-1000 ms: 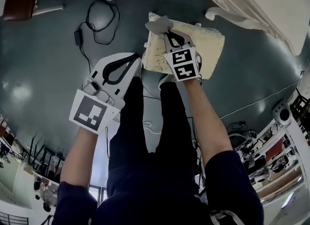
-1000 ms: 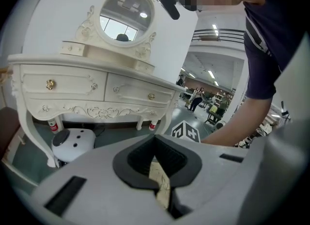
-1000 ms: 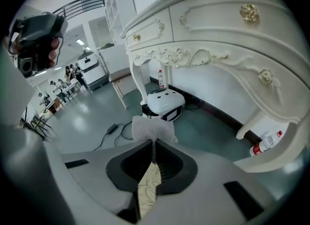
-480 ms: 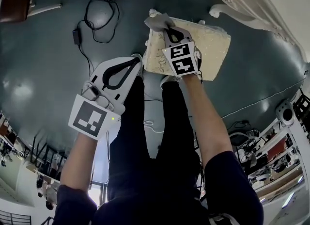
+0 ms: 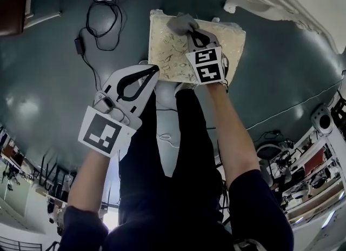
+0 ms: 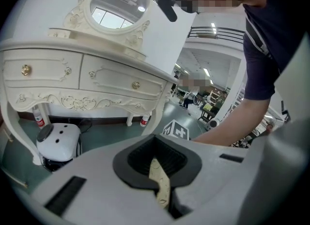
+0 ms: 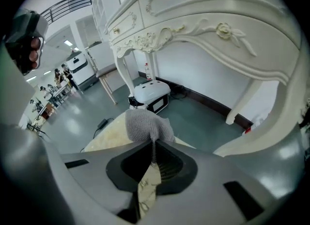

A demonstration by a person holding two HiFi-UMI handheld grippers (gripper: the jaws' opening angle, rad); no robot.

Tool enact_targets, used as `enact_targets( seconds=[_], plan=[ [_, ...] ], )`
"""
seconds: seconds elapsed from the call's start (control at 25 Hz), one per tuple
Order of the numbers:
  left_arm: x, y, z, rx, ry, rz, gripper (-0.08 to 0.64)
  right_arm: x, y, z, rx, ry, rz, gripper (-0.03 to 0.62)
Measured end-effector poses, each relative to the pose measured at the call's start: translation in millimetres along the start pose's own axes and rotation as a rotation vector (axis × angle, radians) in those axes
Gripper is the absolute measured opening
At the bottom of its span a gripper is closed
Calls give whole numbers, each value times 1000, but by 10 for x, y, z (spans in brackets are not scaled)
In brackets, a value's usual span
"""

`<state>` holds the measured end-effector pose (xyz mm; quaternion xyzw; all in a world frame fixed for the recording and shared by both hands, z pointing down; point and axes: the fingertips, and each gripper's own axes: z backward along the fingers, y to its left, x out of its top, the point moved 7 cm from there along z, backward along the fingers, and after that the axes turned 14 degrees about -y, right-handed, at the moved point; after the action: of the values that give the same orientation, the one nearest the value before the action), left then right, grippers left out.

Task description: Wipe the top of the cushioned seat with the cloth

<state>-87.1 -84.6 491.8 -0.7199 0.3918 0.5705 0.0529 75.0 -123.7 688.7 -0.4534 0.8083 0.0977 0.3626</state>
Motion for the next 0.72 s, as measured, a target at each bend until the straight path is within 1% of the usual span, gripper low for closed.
enact_targets(
  seconds=[0.44,0.6,0.72],
  plan=[
    [20,-546,-655,-88,12,-26,8,-555,-1013,706,-157,14,-56,37],
    [39,-703,-809,-114,19,-30,8,-770,-1304,953,-215,40,-90,37],
    [62,-774,-857,-122,13,-26,8,-894,-1432,1050,-247,60,-117,37]
  ],
)
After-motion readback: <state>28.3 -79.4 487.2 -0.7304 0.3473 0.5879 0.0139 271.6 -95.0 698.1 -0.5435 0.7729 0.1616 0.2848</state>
